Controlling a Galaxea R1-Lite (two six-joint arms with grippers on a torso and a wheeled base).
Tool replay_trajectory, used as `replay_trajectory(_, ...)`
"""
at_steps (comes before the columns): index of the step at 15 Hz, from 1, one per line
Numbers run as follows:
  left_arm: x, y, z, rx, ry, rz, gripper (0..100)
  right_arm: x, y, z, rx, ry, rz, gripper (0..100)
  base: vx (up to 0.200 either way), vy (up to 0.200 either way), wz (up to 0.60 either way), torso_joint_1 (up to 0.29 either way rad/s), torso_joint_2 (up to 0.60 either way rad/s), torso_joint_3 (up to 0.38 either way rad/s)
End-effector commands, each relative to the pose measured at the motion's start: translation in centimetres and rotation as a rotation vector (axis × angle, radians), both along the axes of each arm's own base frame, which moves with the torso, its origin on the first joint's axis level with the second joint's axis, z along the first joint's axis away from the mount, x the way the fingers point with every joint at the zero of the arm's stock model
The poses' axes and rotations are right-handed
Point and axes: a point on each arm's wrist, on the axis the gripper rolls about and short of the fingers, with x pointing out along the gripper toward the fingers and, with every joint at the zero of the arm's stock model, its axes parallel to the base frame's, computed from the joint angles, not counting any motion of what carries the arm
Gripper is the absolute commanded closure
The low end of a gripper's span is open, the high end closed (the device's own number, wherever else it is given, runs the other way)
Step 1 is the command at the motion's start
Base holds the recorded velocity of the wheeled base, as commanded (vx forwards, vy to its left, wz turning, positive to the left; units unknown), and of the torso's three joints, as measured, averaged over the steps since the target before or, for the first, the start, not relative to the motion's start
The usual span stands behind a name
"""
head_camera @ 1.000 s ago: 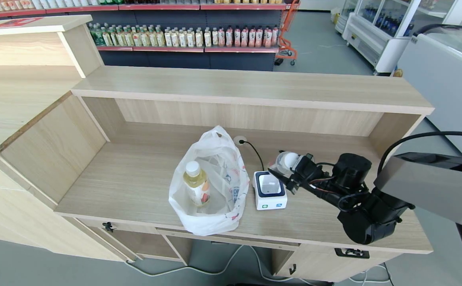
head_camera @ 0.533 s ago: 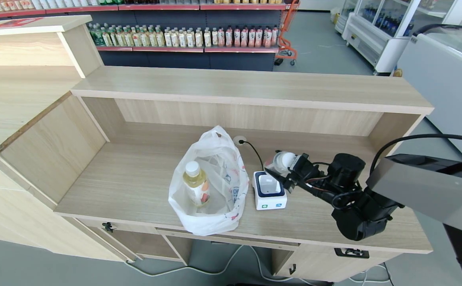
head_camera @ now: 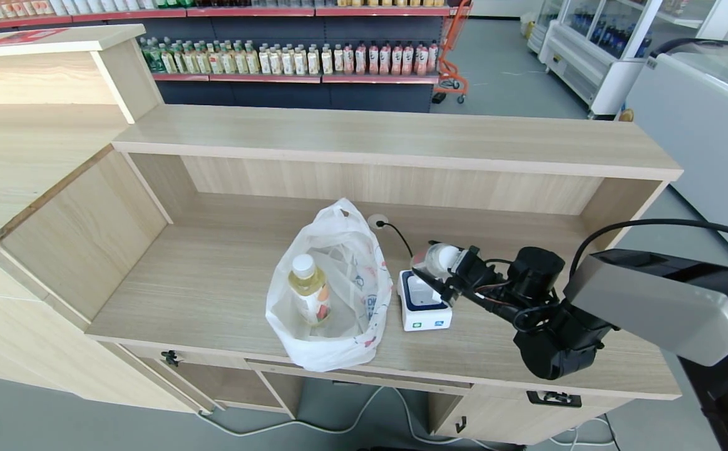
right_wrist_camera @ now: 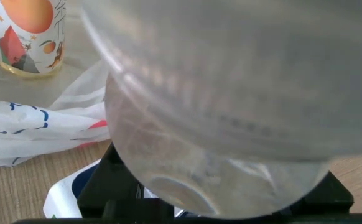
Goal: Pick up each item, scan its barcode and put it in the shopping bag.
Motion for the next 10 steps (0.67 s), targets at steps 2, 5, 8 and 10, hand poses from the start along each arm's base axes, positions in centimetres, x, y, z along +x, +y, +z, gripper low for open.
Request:
replay_trajectory(2, 0.0, 0.0, 0.1, 0.0, -0.002, 0.0, 0, 0.2, 0.0, -0.6, -0.005, 0.015, -0.002, 100, 0.0, 0.0, 0.0, 0.0, 0.0, 0.0)
replay_trajectory(5, 0.0, 0.0, 0.0, 0.0, 0.001, 0.0, 0, 0.2, 0.2, 0.2, 0.016, 0.007, 0.003, 100, 0.0, 0.0, 0.0, 0.0, 0.0, 0.0)
replay_trajectory(8, 0.0, 0.0, 0.0, 0.0, 0.001, 0.0, 0, -0.2, 0.6, 5.4, 0.139, -0.029, 0.028, 100, 0.0, 0.0, 0.0, 0.0, 0.0, 0.0)
replay_trajectory(10, 0.0, 0.0, 0.0, 0.0, 0.0, 0.0, 0, -1.4, 0.0, 8.2, 0.249, 0.016, -0.02, 100, 0.0, 0.0, 0.0, 0.0, 0.0, 0.0)
